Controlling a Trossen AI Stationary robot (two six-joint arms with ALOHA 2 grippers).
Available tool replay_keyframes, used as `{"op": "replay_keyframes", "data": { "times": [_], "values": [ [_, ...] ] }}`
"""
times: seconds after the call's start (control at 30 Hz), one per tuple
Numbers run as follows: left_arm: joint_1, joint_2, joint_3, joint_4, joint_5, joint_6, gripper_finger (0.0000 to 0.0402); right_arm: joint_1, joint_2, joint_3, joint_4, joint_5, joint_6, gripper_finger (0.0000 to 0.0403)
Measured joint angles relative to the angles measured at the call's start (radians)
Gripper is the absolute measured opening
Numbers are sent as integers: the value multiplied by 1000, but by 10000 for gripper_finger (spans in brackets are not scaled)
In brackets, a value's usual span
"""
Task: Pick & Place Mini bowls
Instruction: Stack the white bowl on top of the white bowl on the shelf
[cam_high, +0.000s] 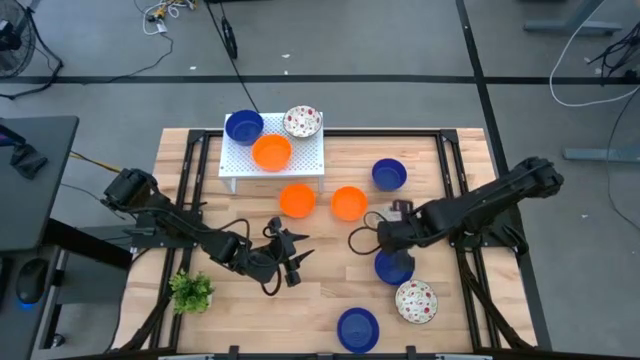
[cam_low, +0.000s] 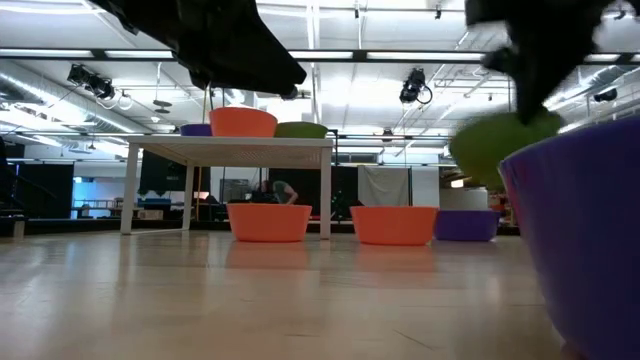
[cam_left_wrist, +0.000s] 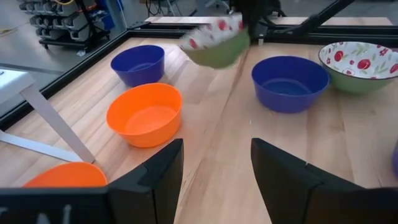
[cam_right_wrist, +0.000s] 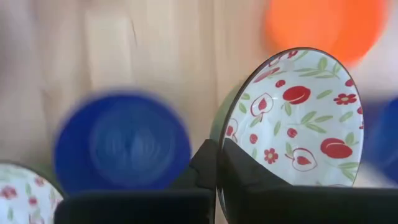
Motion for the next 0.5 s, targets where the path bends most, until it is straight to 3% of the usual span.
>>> {"op": "replay_keyframes", "data": {
  "times": [0.13, 0.23, 0.37, 0.5],
  "values": [
    [-3, 0, 0, -1, 13, -8, 193, -30, 0, 172, 34, 135, -219, 4],
    [-21, 0, 0, -4, 13, -39, 193, -103, 0, 284, 135, 173, -466, 3],
    [-51, 0, 0, -4, 9, -53, 193, -257, 39, 435, 284, 100, -774, 2],
    [-74, 0, 0, -5, -30, -52, 193, -429, 174, 629, 300, -10, -968, 2]
  ]
}}
